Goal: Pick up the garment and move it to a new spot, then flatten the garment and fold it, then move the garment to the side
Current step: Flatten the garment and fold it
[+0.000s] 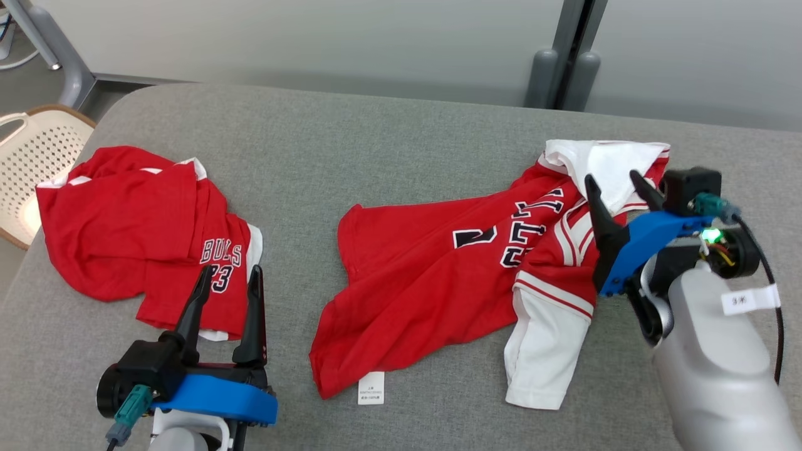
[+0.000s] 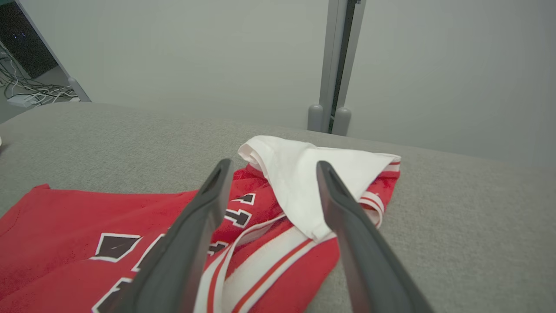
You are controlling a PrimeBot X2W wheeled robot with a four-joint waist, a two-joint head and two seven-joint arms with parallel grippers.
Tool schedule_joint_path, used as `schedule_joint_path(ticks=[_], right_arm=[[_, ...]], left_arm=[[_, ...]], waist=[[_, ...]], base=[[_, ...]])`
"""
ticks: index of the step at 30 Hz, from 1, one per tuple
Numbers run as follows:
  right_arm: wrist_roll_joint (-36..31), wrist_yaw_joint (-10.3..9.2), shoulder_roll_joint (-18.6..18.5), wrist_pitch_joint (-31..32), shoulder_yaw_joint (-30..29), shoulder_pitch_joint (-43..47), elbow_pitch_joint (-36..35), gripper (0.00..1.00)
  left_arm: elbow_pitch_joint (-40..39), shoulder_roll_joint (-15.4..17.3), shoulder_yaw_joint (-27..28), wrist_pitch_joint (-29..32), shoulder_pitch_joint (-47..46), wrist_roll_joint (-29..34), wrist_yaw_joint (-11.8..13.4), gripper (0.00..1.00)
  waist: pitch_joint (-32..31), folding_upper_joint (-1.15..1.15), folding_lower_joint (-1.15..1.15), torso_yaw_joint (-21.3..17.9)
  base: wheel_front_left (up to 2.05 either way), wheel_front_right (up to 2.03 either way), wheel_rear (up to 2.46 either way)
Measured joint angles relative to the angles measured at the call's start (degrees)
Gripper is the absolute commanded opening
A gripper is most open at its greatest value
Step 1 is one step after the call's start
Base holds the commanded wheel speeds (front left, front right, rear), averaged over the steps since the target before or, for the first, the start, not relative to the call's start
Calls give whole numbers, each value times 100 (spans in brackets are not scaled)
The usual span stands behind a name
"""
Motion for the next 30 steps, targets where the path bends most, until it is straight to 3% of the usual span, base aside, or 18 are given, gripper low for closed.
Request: schedule_joint_path(ticks=[4,11,14,21,30], right_arm=[[181,0,71,277,357,803,-940,100],[177,0,178,1368,950,2153,-3097,100],[51,0,196,1844,1173,2471,-3673,100],[-205,1,207,2510,1371,2607,-3979,100],[-895,1,210,2764,1424,2210,-3275,100]], left_arm=[[-11,18,34,0,156,-1,19,100],[-75,64,122,-1,324,-44,44,100],[-92,63,134,-1,328,-57,62,100],[-76,18,66,-1,288,-62,68,100],[-55,-34,23,-1,231,-70,52,100]], waist=[[-172,0,0,-124],[-260,0,0,-249],[-242,0,0,-264],[-183,0,0,-161],[-59,0,0,46]], base=[[0,0,0],[0,0,0],[0,0,0],[0,0,0],[0,0,0]])
